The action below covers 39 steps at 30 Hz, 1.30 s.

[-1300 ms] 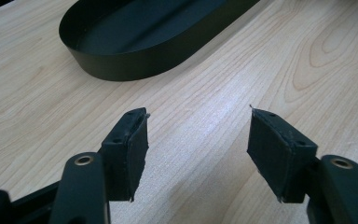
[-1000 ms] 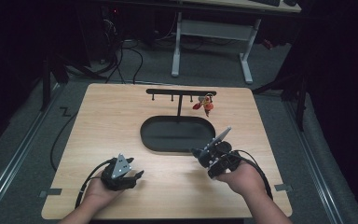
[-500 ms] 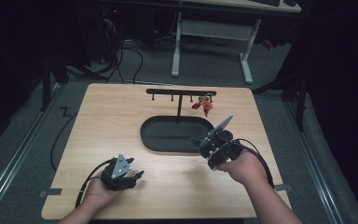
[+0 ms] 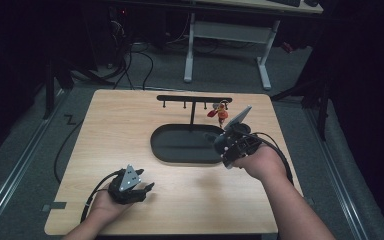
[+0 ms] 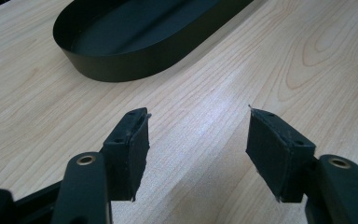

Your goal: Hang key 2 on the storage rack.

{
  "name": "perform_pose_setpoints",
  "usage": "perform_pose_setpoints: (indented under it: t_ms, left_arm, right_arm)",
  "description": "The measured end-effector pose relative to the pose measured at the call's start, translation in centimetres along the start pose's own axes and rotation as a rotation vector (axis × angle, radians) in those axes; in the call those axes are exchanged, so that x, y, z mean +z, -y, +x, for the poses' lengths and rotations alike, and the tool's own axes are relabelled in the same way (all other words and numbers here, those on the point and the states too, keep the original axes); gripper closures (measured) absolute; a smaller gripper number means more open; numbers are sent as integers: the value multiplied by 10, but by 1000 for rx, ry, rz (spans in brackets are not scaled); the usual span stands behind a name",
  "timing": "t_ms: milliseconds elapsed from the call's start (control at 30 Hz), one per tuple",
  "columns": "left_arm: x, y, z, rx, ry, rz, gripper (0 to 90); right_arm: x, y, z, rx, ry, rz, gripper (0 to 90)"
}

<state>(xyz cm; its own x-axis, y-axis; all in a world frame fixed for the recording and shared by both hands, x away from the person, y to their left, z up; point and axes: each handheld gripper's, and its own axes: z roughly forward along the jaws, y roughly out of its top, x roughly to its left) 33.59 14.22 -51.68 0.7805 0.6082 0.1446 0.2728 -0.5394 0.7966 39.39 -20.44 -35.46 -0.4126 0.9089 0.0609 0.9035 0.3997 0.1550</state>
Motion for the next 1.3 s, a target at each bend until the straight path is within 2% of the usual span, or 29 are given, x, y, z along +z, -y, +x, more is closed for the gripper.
perform_pose_setpoints:
  t_ms: [67, 367, 733, 1133, 1300]
  left_arm:
    - [0, 0, 0, 0, 0, 0, 391]
    - [0, 1, 1, 1, -1, 4, 389]
    - [0, 1, 1, 1, 6, 4, 387]
    - [0, 1, 1, 4, 17, -4, 375]
    - [-1, 1, 2, 3, 16, -3, 375]
  right_arm:
    - [-1, -4, 1, 10, -5, 8, 481]
    - [-12, -24, 1, -6, -25, 11, 480]
    - [-25, -45, 2, -1, -25, -7, 481]
    - [-35, -65, 5, -18, -9, -22, 480]
    - [-38, -71, 3, -6, 0, -35, 480]
